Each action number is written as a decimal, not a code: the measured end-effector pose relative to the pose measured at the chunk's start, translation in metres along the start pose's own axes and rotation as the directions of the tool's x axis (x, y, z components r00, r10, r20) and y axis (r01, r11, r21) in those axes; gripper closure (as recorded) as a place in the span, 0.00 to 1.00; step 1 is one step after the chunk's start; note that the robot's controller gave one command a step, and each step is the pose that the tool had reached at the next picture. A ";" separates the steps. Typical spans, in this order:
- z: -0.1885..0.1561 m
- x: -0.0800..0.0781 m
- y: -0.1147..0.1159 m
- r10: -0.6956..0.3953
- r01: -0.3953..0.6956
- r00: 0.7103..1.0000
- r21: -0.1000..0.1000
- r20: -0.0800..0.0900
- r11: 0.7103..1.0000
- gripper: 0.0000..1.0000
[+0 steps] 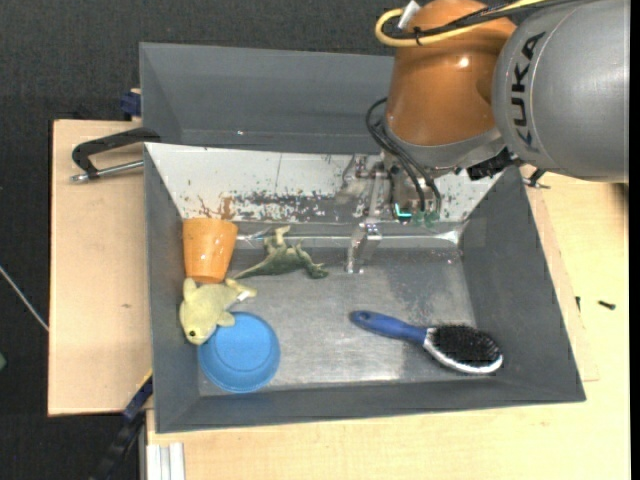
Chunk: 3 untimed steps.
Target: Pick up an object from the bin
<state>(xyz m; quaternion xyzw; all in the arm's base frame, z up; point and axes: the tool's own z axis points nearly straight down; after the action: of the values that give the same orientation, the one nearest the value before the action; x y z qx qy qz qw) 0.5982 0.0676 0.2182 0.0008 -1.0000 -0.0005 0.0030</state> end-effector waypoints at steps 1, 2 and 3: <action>0.146 0.000 0.055 0.220 -0.220 0.975 -0.005 0.014 0.975 0.00; 0.116 0.004 0.058 0.303 -0.303 0.953 -0.006 0.012 0.953 0.00; 0.107 -0.002 0.071 0.474 -0.474 0.881 -0.007 0.009 0.881 0.00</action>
Offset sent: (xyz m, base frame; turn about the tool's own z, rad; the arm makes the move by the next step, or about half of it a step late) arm -0.0035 0.0530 -0.1482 0.2237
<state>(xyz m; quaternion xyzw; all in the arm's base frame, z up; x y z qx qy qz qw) 0.5992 0.1391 0.1112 -0.2434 -0.9699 -0.0019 -0.0019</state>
